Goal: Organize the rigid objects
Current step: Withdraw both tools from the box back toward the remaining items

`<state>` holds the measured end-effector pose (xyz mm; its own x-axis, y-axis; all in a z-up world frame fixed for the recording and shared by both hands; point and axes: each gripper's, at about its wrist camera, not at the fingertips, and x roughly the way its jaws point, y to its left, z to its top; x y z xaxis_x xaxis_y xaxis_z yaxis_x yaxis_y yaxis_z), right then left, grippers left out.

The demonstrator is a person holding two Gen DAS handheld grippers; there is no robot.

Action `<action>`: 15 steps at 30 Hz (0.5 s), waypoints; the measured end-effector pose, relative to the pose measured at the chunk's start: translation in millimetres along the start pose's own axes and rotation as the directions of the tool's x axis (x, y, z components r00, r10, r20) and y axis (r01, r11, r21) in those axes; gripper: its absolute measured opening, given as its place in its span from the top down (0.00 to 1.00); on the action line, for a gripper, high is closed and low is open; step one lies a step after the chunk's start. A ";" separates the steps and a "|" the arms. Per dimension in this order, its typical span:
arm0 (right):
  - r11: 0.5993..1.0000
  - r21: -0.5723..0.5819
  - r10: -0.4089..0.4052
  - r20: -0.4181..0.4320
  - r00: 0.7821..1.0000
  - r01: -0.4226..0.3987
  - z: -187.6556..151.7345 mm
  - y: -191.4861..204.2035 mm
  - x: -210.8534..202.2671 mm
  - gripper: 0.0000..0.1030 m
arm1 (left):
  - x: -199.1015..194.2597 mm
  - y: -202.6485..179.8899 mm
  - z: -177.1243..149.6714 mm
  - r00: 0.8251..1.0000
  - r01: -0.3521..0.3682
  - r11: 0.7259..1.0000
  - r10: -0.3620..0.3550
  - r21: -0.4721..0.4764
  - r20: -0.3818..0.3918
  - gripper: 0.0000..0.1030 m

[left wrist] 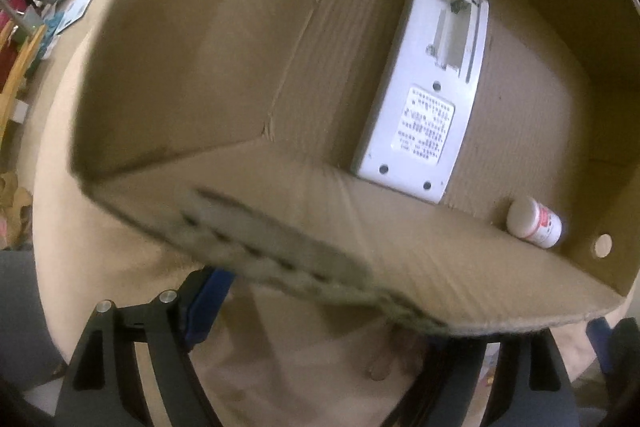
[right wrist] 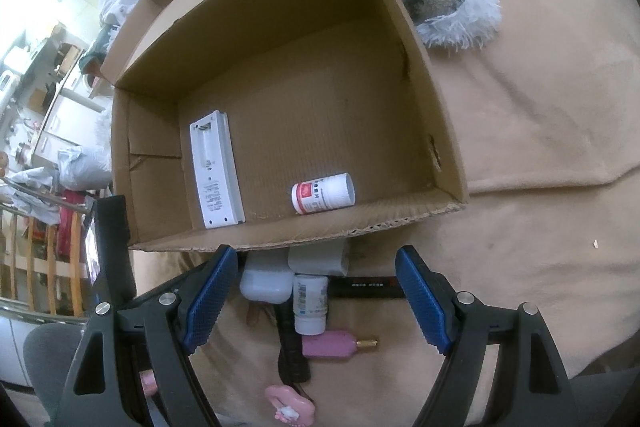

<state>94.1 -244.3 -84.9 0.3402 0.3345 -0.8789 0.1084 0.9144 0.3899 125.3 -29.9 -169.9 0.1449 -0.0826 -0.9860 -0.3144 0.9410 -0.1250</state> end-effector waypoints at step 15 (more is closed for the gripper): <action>1.000 0.006 0.007 -0.004 1.000 -0.007 0.6 -0.7 -1.0 0.16 | -8.7 9.2 11.3 0.998 0.063 0.996 -0.065 -0.069 -0.024 0.31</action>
<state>94.3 -245.4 -84.1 0.3369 0.3422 -0.8772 0.1116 0.9106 0.3980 131.8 -16.8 -161.2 0.1428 -0.1516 -0.9781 -0.3689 0.9088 -0.1947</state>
